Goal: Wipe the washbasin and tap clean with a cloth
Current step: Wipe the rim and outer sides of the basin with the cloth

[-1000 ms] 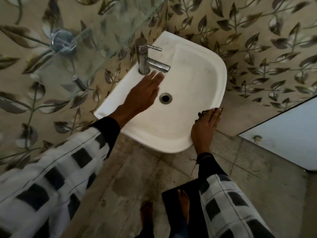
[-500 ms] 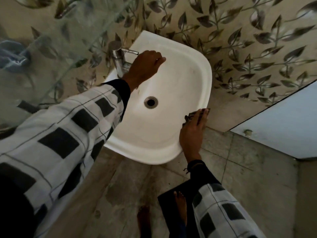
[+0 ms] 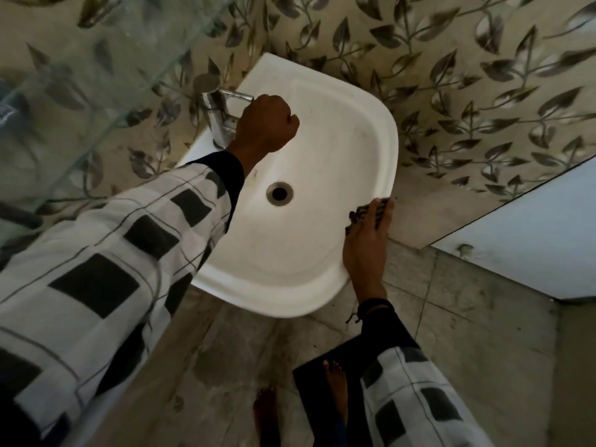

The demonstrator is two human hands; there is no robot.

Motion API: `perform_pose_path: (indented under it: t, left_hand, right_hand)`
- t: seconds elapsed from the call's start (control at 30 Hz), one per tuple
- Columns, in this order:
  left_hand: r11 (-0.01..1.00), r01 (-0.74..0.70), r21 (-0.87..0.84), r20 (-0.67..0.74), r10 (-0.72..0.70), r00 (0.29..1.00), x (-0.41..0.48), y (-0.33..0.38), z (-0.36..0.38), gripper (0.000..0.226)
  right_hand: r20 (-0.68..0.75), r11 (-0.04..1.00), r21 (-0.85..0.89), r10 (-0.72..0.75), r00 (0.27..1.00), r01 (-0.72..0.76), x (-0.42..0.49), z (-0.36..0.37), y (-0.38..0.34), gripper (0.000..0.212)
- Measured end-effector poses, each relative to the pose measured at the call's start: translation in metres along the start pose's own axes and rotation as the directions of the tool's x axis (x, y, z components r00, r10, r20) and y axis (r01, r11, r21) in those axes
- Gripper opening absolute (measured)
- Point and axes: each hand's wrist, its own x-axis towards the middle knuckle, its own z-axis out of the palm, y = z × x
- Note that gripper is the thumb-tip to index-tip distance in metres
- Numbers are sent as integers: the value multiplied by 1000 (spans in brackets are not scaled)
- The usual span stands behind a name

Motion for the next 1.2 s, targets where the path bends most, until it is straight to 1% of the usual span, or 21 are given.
perform_pose_path:
  t: [0.07, 0.17, 0.23, 0.33, 0.43, 0.53, 0.67, 0.7, 0.8, 0.87, 1.0, 1.1, 1.17, 1.2]
  left_hand:
    - [1000, 4, 13, -5, -4, 1000, 2, -3, 3, 44]
    - [999, 0, 34, -8, 0, 1000, 2, -5, 6, 43]
    - [998, 2, 58, -15, -1, 1000, 3, -5, 7, 42]
    - [998, 6, 60, -17, -6, 1000, 2, -2, 6, 37]
    - [1000, 13, 22, -4, -13, 1000, 0, 1, 4, 34]
    - [999, 32, -8, 2, -32, 999, -1, 4, 1, 35]
    - [997, 73, -26, 6, -73, 997, -3, 7, -1, 35]
    - [997, 76, -25, -1, -76, 997, -3, 7, -2, 35]
    - [997, 81, -18, -4, -81, 997, -3, 9, -4, 35]
    - [997, 81, -2, 4, -81, 997, -4, 10, -5, 35]
    - [996, 91, -6, -12, -91, 996, -5, 11, -6, 34]
    - [994, 106, -24, 4, -106, 994, -6, 12, -8, 35]
    - [994, 107, -26, 12, -106, 994, -7, 13, -10, 36]
    - [994, 106, -28, 17, -106, 994, -7, 14, -11, 36]
  right_hand:
    - [11, 997, -56, -60, 998, 60, 15, -1, 6, 55]
    - [-2, 992, -99, -84, 996, 83, 24, 0, 9, 57]
    - [-11, 992, -99, -83, 996, 82, 9, -1, 6, 57]
    - [51, 982, -158, -98, 994, 105, -10, 2, 13, 62]
    - [121, 951, -281, -95, 988, 126, 12, 8, 23, 65]
    - [124, 946, -312, -53, 991, 89, 28, 9, 23, 62]
    - [177, 911, -381, -95, 980, 157, 6, 13, 27, 64]
    - [188, 909, -386, -89, 978, 157, 6, 13, 28, 63]
    - [153, 937, -338, -38, 987, 89, 22, 11, 23, 65]
    - [153, 939, -336, -26, 988, 77, 32, 11, 23, 67]
    - [139, 932, -351, -47, 989, 94, 23, 13, 21, 65]
    - [197, 901, -399, -100, 975, 173, 5, 15, 30, 62]
    - [218, 902, -398, -83, 972, 166, 10, 14, 33, 60]
    - [212, 918, -372, -62, 975, 139, 18, 12, 31, 60]
